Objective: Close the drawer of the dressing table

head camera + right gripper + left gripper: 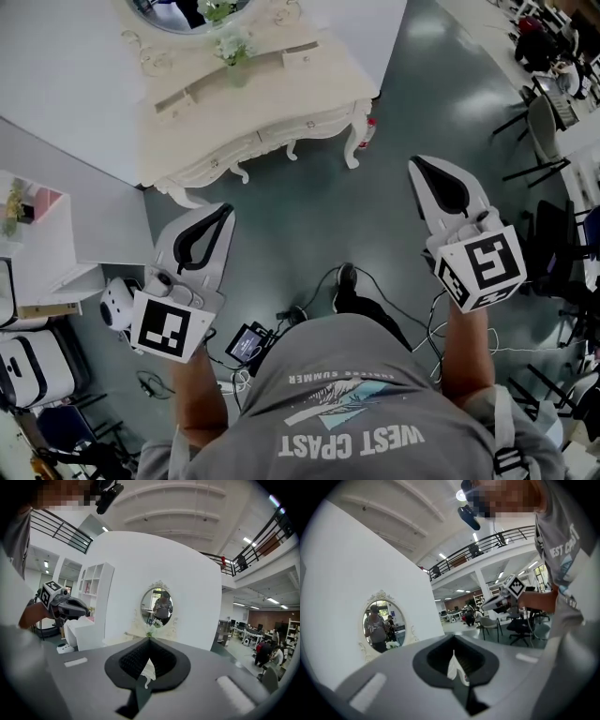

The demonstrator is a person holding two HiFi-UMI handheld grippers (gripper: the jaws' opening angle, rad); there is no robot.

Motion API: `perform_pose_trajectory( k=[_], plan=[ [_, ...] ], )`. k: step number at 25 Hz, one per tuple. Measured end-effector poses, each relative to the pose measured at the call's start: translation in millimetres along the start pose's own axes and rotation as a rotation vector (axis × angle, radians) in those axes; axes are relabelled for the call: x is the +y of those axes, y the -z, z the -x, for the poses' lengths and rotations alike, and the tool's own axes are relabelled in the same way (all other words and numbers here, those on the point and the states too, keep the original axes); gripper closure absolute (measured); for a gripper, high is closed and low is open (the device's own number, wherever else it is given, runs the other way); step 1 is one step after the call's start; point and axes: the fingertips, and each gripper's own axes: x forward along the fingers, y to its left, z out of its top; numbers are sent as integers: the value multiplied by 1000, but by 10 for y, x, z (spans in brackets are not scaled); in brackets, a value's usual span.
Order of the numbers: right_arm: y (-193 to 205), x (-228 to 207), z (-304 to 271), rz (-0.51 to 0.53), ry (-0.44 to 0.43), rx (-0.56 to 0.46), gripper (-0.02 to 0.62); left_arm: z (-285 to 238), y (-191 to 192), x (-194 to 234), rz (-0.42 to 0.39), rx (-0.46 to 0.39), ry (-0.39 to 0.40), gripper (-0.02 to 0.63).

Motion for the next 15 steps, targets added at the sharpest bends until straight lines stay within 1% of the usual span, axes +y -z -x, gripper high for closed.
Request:
perform_pose_trajectory(
  k=[6, 15],
  plan=[
    [56, -416, -312, 3, -52, -5, 597, -433, -73, 9, 12, 22, -40, 603],
    [132, -829, -701, 3, -134, -26, 597, -847, -107, 41, 26, 67, -114, 603]
  ],
)
